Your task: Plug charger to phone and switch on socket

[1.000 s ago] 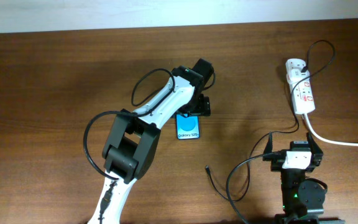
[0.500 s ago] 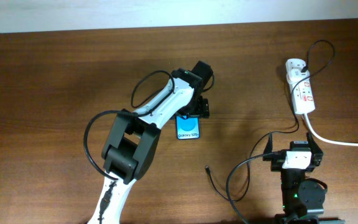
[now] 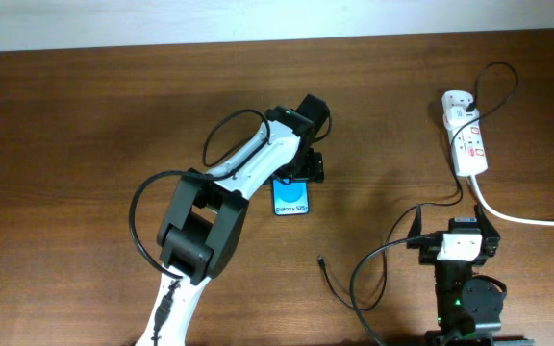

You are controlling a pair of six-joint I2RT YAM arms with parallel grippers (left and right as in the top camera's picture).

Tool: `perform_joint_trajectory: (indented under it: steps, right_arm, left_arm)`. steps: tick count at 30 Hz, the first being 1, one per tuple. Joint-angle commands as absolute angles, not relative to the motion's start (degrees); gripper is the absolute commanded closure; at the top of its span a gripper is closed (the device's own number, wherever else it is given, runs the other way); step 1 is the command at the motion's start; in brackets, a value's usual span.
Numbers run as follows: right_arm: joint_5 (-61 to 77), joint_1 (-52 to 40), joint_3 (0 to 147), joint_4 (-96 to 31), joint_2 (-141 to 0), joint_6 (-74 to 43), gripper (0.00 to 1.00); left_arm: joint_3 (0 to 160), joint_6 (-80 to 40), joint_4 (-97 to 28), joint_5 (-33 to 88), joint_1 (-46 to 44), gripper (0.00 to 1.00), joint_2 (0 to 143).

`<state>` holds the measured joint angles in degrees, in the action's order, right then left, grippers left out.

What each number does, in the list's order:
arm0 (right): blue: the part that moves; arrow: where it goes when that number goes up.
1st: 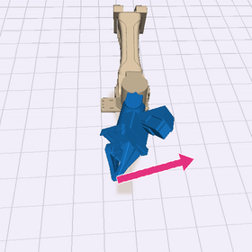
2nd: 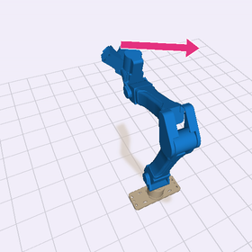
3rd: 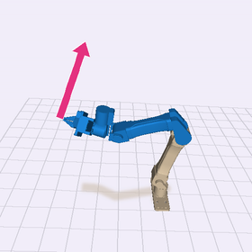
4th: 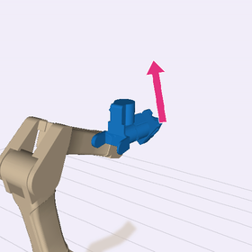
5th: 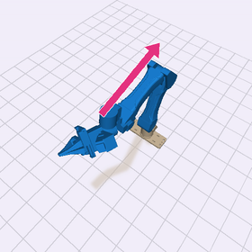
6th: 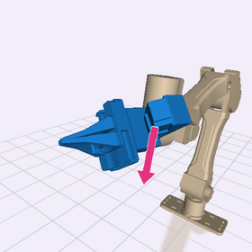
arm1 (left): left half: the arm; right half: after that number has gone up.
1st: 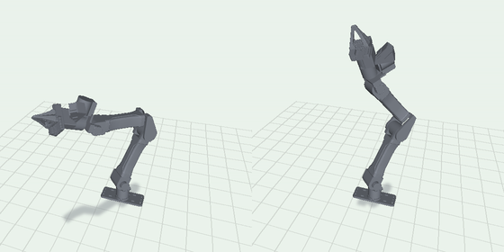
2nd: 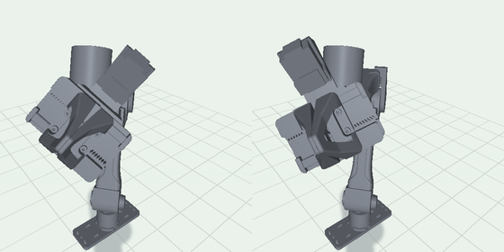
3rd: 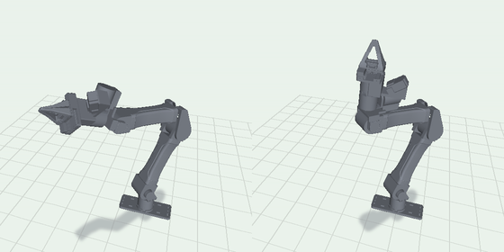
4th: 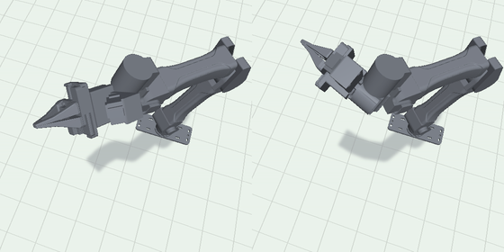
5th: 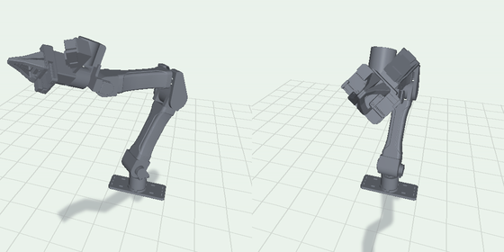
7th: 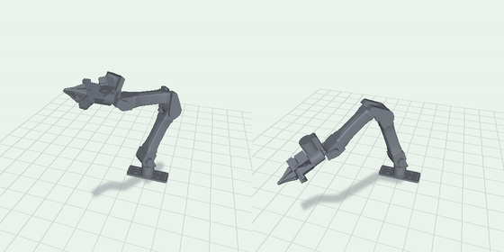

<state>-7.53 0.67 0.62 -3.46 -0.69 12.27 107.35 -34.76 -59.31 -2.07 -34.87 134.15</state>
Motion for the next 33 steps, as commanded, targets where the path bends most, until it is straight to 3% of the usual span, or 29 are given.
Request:
perform_joint_trajectory:
  steps: [1, 13, 15, 33]
  right_arm:
    - [-8.2, 0.8, 0.3, -3.9, -0.4, 12.4, 0.02]
    - [-8.2, 0.8, 0.3, -3.9, -0.4, 12.4, 0.02]
    - [-8.2, 0.8, 0.3, -3.9, -0.4, 12.4, 0.02]
    - [-8.2, 0.8, 0.3, -3.9, -0.4, 12.4, 0.02]
  left_arm:
    - [105.3, -35.4, -59.0, -2.2, -35.1, 0.03, 135.1]
    - [105.3, -35.4, -60.5, -2.1, -35.1, 0.09, 135.1]
    - [105.3, -35.4, -60.7, -2.1, -35.1, 0.15, 135.1]
    - [105.4, -35.3, -61.4, -2.2, -35.1, 0.17, 135.1]
